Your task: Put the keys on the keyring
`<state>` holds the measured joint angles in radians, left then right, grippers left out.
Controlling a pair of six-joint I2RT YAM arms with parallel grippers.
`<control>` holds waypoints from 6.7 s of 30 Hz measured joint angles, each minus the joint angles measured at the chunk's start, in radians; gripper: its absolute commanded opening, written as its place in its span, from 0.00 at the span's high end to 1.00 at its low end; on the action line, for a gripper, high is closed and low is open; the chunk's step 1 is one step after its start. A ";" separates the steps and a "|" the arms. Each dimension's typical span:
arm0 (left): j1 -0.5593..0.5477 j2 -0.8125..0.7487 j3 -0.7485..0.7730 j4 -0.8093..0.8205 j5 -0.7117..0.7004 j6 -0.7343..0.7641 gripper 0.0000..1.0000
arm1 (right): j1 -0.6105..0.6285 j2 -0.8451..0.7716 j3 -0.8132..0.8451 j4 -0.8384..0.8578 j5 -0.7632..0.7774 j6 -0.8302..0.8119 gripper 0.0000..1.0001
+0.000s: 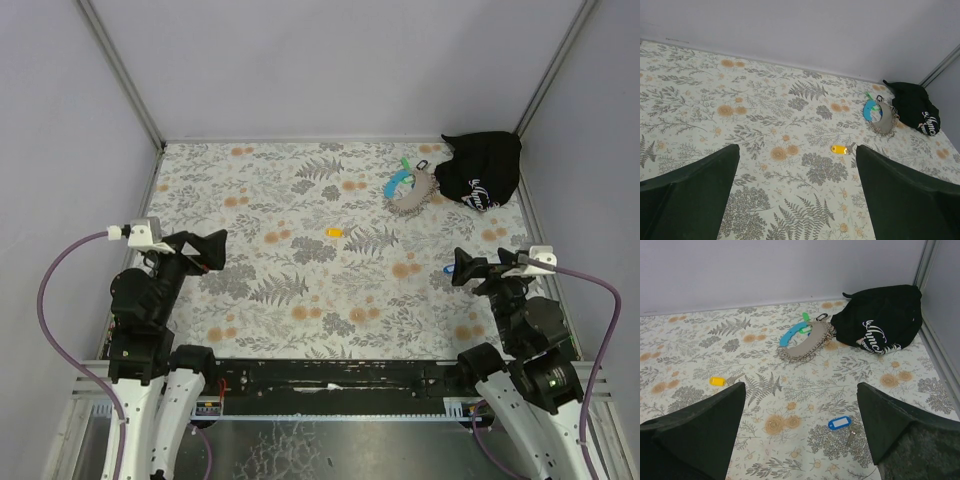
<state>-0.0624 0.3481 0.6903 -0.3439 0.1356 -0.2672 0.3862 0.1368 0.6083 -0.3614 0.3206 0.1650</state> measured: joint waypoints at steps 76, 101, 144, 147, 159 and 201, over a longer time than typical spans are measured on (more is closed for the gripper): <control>-0.133 0.064 -0.003 -0.016 0.017 -0.023 0.00 | -0.187 1.910 0.672 0.371 0.060 0.342 0.61; -0.157 0.357 -0.219 0.225 0.296 -0.385 0.01 | 0.094 1.302 -0.026 0.458 -0.185 0.329 0.61; -0.544 1.352 -0.263 1.225 0.284 -0.780 1.00 | 0.296 1.259 -0.137 0.710 -0.370 0.266 0.45; -0.546 1.319 -0.263 1.219 0.285 -0.744 1.00 | 0.296 1.244 -0.137 0.710 -0.369 0.260 0.33; -0.539 0.906 -0.222 0.757 0.161 -0.357 1.00 | 0.298 0.988 -0.115 0.698 -0.364 0.159 0.13; -0.369 0.934 0.509 -0.410 0.356 0.259 1.00 | 0.299 1.166 -0.405 1.535 -0.761 -0.151 0.33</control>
<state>-0.4313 1.2819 1.1988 -0.7536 0.4919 -0.0078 0.6857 1.3029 0.2031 1.1740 -0.4400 0.0143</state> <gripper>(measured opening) 0.034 0.680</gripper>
